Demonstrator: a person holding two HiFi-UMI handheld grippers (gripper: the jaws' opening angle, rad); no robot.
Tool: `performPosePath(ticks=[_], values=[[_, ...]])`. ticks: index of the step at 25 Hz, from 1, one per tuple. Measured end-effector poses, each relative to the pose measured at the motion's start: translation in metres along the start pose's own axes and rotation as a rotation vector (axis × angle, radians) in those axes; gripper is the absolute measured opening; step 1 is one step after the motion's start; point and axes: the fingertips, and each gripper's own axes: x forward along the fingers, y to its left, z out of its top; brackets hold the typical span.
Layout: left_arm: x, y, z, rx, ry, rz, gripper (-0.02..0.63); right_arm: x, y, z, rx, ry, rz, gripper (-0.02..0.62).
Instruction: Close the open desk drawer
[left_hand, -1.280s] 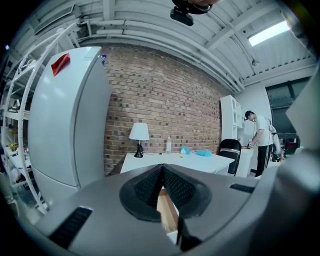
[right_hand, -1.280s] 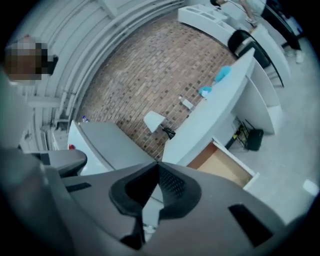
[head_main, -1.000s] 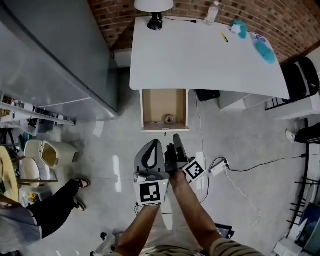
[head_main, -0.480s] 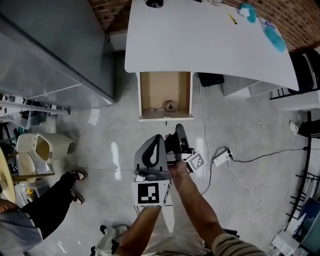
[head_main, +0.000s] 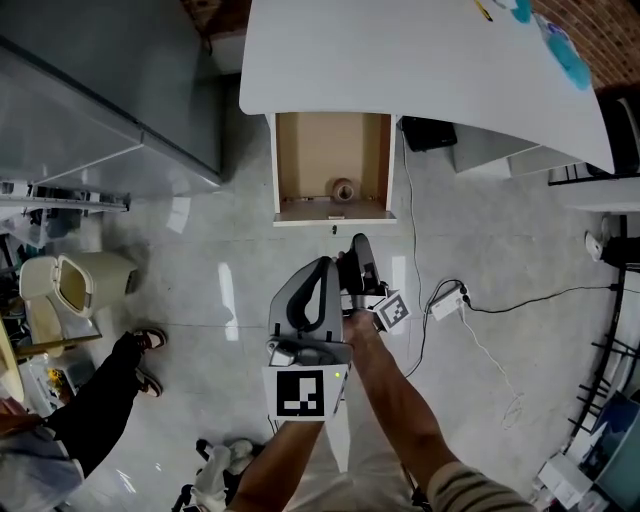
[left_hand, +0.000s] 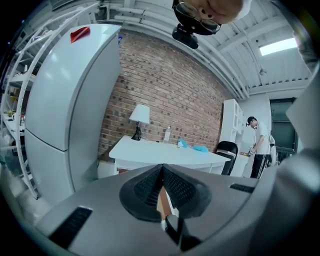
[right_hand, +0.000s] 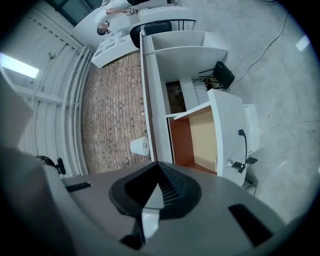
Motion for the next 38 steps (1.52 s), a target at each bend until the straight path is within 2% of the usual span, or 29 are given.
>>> performPosePath(ticks=[4,16,17,19,21,25,31,38], values=[[0.004,0.003,-0.013,-0.016,0.013,0.01,0.006,-0.003,-0.031,0.002,0.006,0.046,-0.002,0.011],[0.015,0.011,-0.039,-0.012,0.035,0.004,0.006,-0.012,-0.091,0.009,-0.007,0.056,-0.019,0.011],[0.016,0.009,-0.04,-0.012,0.038,-0.002,0.006,-0.013,-0.097,0.008,-0.01,0.068,-0.022,0.017],[0.017,0.006,-0.045,0.0,0.054,-0.017,0.006,-0.015,-0.108,0.008,-0.01,0.08,-0.022,0.086],[0.018,0.005,-0.05,0.017,0.066,-0.033,0.006,-0.016,-0.119,0.012,-0.007,0.073,-0.025,0.114],[0.022,0.007,-0.059,0.017,0.083,-0.039,0.006,-0.017,-0.136,0.022,0.001,0.046,-0.047,0.126],[0.03,0.006,-0.073,0.013,0.113,-0.057,0.006,-0.015,-0.171,0.029,-0.044,0.072,-0.105,0.135],[0.04,0.009,-0.088,0.003,0.134,-0.065,0.006,-0.006,-0.194,0.03,-0.041,0.085,-0.105,0.166]])
